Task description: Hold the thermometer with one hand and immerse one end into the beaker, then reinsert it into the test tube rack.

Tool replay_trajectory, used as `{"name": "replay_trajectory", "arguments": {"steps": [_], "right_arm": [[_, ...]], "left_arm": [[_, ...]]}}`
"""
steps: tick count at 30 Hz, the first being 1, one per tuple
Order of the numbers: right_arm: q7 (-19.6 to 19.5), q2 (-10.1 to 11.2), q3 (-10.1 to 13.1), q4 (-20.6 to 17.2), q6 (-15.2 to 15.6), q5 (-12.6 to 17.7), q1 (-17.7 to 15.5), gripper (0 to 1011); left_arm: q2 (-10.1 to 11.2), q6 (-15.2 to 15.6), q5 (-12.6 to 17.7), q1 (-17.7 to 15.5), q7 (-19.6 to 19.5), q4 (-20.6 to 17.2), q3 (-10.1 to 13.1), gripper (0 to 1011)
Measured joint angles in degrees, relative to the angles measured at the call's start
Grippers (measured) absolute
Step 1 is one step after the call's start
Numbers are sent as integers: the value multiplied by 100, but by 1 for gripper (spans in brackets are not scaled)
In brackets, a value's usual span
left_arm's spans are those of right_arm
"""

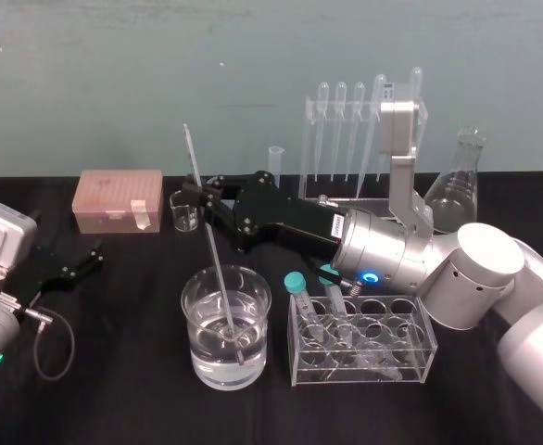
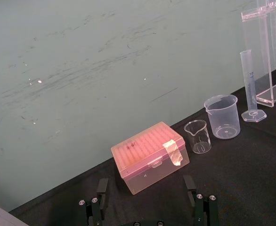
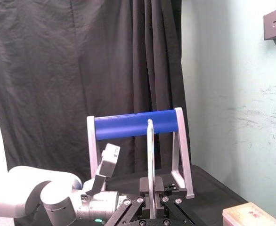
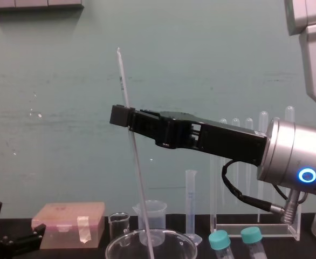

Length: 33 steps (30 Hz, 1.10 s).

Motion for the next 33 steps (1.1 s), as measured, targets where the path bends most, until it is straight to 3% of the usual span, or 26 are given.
{"name": "replay_trajectory", "arguments": {"steps": [30,33], "right_arm": [[-48,51,39,-133,-3,-12,-46,57],[38,69,127,-220,35,128,85,57]], "left_arm": [[0,0,0,0,0,0,0,1008],[0,0,0,0,0,0,0,1008]]}}
